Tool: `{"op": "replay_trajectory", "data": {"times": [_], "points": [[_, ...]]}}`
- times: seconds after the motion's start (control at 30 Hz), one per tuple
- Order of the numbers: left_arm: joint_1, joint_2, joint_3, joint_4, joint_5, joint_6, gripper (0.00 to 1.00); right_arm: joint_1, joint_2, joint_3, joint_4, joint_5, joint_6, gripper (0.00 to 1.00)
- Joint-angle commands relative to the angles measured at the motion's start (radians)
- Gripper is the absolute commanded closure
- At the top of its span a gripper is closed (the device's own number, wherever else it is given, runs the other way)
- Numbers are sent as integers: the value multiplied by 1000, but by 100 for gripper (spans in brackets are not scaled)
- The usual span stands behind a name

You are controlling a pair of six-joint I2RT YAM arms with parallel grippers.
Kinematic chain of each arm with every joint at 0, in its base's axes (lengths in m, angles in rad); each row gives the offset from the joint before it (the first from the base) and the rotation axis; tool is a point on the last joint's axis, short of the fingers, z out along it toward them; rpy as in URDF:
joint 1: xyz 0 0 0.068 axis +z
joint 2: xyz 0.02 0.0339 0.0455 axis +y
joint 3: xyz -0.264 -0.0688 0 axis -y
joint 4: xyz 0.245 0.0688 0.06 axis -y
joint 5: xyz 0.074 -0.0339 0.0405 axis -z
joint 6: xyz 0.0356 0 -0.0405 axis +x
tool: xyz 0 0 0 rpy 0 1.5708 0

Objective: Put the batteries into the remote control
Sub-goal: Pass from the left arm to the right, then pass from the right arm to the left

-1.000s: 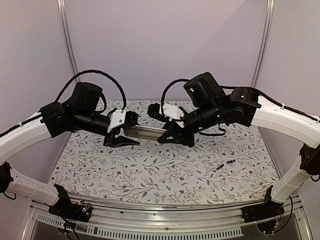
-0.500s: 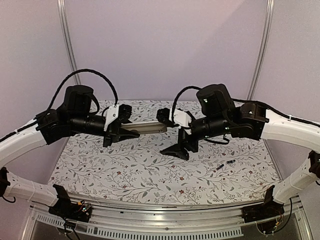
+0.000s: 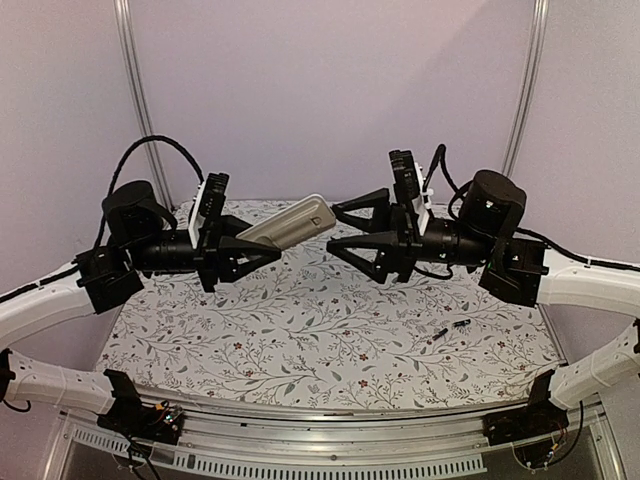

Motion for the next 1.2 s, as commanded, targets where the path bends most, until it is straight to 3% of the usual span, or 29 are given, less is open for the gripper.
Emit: {"op": "replay_trajectory", "data": {"times": [0.0,0.1,0.23,0.4,0.47,0.53,0.63,0.67,0.77,0.8,0.9,0.93,1.03,1.17], "points": [[-11,4,-16,108,20,-67,100,2,44,23,110,-92,102,40],[-11,11,-13,119,22,-71,100,2,66,37,106,-100,107,51],[-16,25,-15,105,26,-68,100,1,81,47,108,-96,103,54],[-17,28,-32,101,20,-52,100,2,79,48,108,-86,106,45],[-17,30,-31,104,16,-48,100,2,73,46,107,-76,107,46],[-19,32,-30,108,14,-47,100,1,75,48,105,-76,110,58],[-20,32,-29,108,13,-47,100,2,81,54,90,-86,111,94],[-20,32,-28,104,9,-48,100,1,83,56,82,-85,109,100],[-23,28,-28,68,2,-39,100,2,83,62,34,-85,93,100],[-22,25,-28,46,4,-11,92,2,82,73,-5,-85,76,100],[-22,4,-21,-67,-28,131,36,-4,82,154,-277,-45,-42,100],[-22,-3,-23,-103,-65,169,30,-8,86,181,-364,-25,-75,100],[-16,-4,-32,-228,-134,285,27,-9,94,228,-548,4,-156,100],[-18,9,-21,-296,-68,312,27,-9,100,298,-674,-17,-195,100]]}}
